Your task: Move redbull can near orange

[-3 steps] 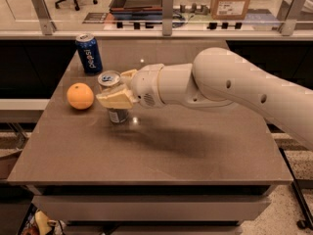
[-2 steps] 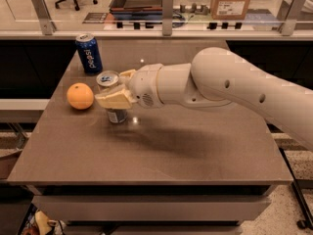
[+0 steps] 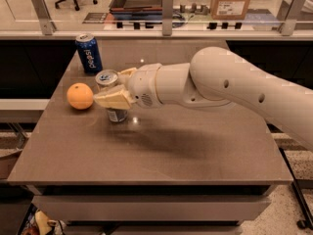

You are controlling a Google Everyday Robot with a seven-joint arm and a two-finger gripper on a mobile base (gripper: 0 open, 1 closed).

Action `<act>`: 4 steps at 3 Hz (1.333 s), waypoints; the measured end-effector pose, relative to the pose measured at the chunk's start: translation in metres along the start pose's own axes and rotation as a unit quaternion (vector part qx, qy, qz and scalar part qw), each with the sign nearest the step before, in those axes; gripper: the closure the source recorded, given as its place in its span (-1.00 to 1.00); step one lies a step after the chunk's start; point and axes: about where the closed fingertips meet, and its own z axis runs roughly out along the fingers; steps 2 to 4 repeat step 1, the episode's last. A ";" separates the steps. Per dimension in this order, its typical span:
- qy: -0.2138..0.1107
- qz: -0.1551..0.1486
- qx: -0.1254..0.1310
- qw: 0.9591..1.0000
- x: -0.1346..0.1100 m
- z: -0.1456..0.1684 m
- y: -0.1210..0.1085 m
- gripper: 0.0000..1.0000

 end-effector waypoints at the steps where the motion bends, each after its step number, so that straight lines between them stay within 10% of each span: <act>1: 0.000 -0.001 -0.001 1.000 -0.001 0.001 0.002 -1.00; 4: 0.000 -0.001 -0.001 1.000 -0.001 0.001 0.002 -1.00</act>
Offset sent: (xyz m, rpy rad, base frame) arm 0.0000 0.0000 0.0000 0.0000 0.0000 0.0000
